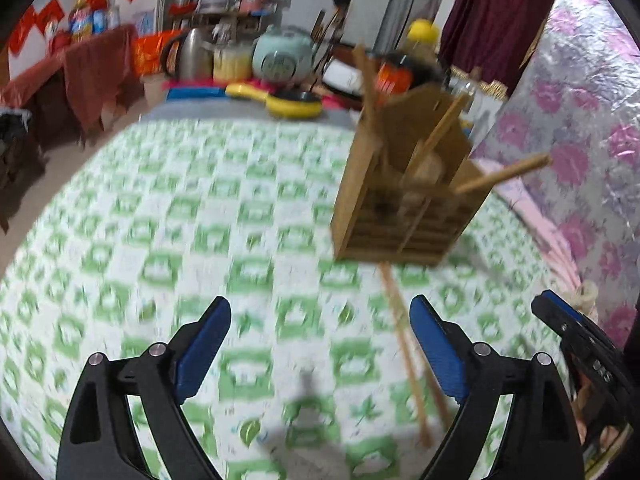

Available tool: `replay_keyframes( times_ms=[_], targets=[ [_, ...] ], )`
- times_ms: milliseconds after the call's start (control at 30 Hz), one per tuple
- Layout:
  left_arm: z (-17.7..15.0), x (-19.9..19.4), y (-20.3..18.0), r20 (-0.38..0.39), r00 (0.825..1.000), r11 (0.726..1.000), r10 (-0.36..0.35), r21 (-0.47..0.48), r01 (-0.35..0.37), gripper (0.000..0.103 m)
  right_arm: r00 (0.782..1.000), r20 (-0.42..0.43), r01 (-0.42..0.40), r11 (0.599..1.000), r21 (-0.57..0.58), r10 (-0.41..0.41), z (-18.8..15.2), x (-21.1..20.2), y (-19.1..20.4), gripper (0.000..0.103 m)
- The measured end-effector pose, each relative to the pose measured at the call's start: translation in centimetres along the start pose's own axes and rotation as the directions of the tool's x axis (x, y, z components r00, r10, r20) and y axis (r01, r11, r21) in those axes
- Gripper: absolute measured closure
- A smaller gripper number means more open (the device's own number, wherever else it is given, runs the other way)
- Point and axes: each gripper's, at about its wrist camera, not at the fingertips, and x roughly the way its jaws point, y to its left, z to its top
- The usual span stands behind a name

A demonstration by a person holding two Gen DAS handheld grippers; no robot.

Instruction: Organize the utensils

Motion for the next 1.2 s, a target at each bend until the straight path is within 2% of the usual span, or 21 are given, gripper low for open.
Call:
replay_keyframes(
  times_ms=[233,500,667,733,833,967,1200],
  targets=[
    [-2.9,1.5,0.9,-0.062,0.994,0.996,0.090,-0.001,-0.090,0.014,0.996,-0.080,0.025,1.000,-0.014,-0.026,-2.4,2.1,-0.3,0.050],
    [-4.9,1.0,-1.4,-0.062,0.990,0.988,0.129,0.092,-0.123,0.014,0.995,-0.093,0.029,0.998,-0.052,-0.034,-3.6,1.9,0.6,0.041],
    [-7.2,0.6,-3.0,-0.046,0.984,0.975,0.170,0.152,-0.161,0.014,0.994,-0.100,0.026,0.997,-0.069,-0.033,-4.5,1.4,1.0,0.038],
    [-8.1,0.5,-3.6,-0.030,0.977,0.961,0.209,0.191,-0.200,0.014,0.994,-0.101,0.022,0.996,-0.085,-0.030,-5.0,1.1,1.5,0.038],
    [-8.1,-0.6,-3.9,0.035,0.976,0.956,0.217,0.192,-0.220,0.014,0.994,-0.108,0.021,0.994,-0.104,-0.032,-6.0,0.8,2.1,0.036],
    [-8.4,-0.5,-4.2,0.028,0.976,0.953,0.218,0.212,-0.219,0.014,0.992,-0.121,0.025,0.988,-0.150,-0.043,-7.4,0.8,2.9,0.035],
    [-8.5,-1.1,-4.1,0.048,0.976,0.956,0.212,0.198,-0.218,0.014,0.994,-0.100,0.021,0.992,-0.125,-0.033,-7.1,0.4,2.4,0.033]
  ],
)
